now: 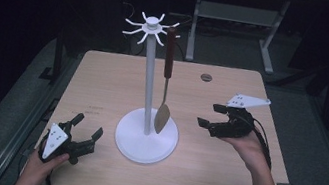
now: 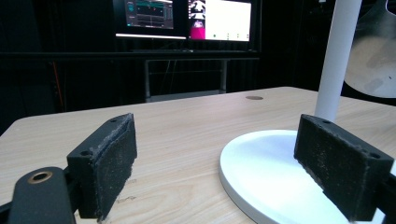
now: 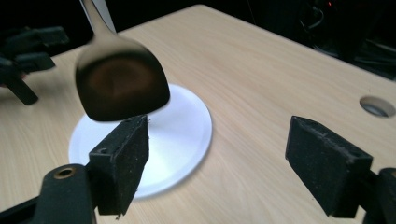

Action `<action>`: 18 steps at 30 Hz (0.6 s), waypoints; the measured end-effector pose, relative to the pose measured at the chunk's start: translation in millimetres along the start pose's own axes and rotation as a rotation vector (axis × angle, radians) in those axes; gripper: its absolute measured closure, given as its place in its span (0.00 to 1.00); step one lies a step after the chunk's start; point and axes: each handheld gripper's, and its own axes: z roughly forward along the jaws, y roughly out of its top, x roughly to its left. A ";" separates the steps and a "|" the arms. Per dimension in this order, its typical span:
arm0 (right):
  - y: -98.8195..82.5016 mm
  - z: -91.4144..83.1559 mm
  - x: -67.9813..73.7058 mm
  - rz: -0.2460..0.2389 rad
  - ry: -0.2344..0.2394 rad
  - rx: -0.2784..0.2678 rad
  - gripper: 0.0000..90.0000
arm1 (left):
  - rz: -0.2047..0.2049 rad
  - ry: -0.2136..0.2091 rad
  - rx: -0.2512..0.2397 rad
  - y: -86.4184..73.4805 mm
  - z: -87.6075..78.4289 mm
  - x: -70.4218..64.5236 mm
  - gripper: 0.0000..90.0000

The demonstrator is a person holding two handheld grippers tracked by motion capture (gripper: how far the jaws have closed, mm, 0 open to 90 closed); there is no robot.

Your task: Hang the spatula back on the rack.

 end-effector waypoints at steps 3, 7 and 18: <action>-11.4 1.8 -2.2 0.014 -0.019 0.022 0.19 | 0.000 0.000 0.000 0.0 0.0 -0.1 0.14; -23.8 2.3 -4.5 0.031 -0.035 0.045 0.16 | 0.000 0.000 0.000 0.0 0.0 0.0 0.14; -67.7 -3.5 -8.4 0.085 -0.078 0.098 0.15 | -0.003 0.000 -0.001 0.0 0.0 0.2 0.14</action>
